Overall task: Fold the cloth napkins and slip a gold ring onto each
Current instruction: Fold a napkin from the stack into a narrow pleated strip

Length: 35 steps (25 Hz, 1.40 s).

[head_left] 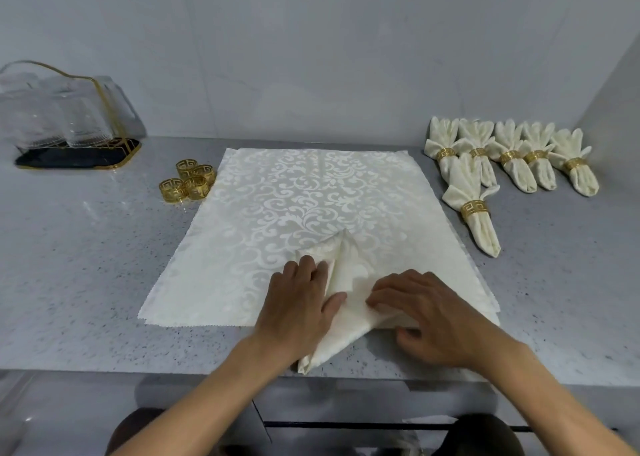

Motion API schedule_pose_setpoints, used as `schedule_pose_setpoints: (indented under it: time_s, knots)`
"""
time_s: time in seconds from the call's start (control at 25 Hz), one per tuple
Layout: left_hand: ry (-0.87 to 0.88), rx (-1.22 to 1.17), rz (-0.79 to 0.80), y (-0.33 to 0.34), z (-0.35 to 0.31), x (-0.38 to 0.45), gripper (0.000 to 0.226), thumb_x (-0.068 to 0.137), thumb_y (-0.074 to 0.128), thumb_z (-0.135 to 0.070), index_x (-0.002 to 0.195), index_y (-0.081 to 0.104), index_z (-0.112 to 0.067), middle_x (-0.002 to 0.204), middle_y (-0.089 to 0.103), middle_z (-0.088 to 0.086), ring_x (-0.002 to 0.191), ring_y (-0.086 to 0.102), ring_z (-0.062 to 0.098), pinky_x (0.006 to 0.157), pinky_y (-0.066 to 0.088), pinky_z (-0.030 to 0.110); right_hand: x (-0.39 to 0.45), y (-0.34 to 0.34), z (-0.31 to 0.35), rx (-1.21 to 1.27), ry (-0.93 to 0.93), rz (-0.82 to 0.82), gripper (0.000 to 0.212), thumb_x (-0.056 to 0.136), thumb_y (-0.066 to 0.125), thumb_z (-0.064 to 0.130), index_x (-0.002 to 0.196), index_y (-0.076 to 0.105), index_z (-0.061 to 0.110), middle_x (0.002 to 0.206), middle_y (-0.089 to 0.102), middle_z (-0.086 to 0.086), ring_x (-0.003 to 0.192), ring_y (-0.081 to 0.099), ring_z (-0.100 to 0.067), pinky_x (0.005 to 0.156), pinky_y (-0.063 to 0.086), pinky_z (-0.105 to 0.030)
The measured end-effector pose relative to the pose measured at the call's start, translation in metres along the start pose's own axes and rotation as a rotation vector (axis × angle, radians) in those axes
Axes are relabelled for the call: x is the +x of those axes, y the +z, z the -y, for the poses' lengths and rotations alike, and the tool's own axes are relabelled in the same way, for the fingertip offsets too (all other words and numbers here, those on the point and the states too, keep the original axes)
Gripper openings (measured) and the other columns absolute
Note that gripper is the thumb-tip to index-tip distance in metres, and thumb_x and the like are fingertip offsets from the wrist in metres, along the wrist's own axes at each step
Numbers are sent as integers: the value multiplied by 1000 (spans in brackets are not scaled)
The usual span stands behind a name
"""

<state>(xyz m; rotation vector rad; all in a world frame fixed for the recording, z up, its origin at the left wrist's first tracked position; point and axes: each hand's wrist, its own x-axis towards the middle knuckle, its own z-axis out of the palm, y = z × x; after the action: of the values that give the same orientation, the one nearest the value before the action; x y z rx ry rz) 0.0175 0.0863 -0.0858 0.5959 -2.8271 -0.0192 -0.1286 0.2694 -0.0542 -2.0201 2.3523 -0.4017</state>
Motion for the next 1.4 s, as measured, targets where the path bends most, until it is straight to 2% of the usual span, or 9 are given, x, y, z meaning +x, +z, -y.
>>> schedule_pose_setpoints:
  time_s: [0.08,0.2,0.36,0.48,0.6,0.76,0.92,1.16,1.4]
  knots:
    - [17,81,-14,2,-1,1,68,93,17,-56,128,53,-11,109,55,5,91,52,24,75,40,36,3,-1,-9,-110,-30,76,42,74,49,34,113,63,34,119,59,14,99,57,-11,81,45,-28]
    - [39,167,-3,-8,-6,1,68,94,15,-52,128,53,-8,110,54,5,92,51,25,77,37,36,15,-2,-9,-227,-118,28,32,77,48,33,101,68,33,107,63,14,97,56,-13,80,44,-29]
    - [48,174,44,-10,-7,1,62,97,19,-50,135,43,-7,120,49,6,101,48,26,83,35,38,24,-7,-16,-33,-133,16,23,80,53,28,96,71,29,104,66,13,101,59,-15,80,45,-33]
    - [36,131,-19,-11,-7,0,58,94,27,-47,119,60,-8,98,59,5,81,54,24,70,41,37,34,-4,-18,80,-154,-15,18,87,54,22,95,70,23,108,67,10,103,58,-12,82,43,-31]
    - [56,-24,-182,-3,-2,-6,42,93,37,-42,111,63,-13,86,61,2,71,55,22,66,43,38,53,-4,-15,236,-57,21,25,91,46,31,101,68,25,88,67,7,82,57,-9,78,43,-32]
    - [27,-290,-238,-7,5,-10,29,100,33,-39,95,58,-24,83,59,-8,71,52,17,68,34,34,77,2,-14,380,111,23,22,89,66,32,109,57,35,84,59,9,73,54,-9,68,44,-28]
    - [136,-156,-178,-5,10,-9,34,94,43,-47,120,54,-28,103,61,-8,80,56,17,71,38,35,80,17,-14,579,273,-63,32,82,78,34,104,55,36,84,58,11,64,47,-2,61,37,-17]
    - [212,-151,-175,-3,13,-7,28,95,43,-41,94,67,-27,94,61,-10,78,51,15,69,36,33,84,25,-15,796,265,-193,16,87,73,22,95,60,28,76,59,9,66,47,-6,64,43,-22]
    - [302,-95,-62,-18,14,2,32,95,41,-40,108,68,-28,95,62,-5,68,54,15,60,37,27,89,26,-10,622,322,-196,18,84,75,21,85,58,28,77,60,13,59,46,-3,62,42,-24]
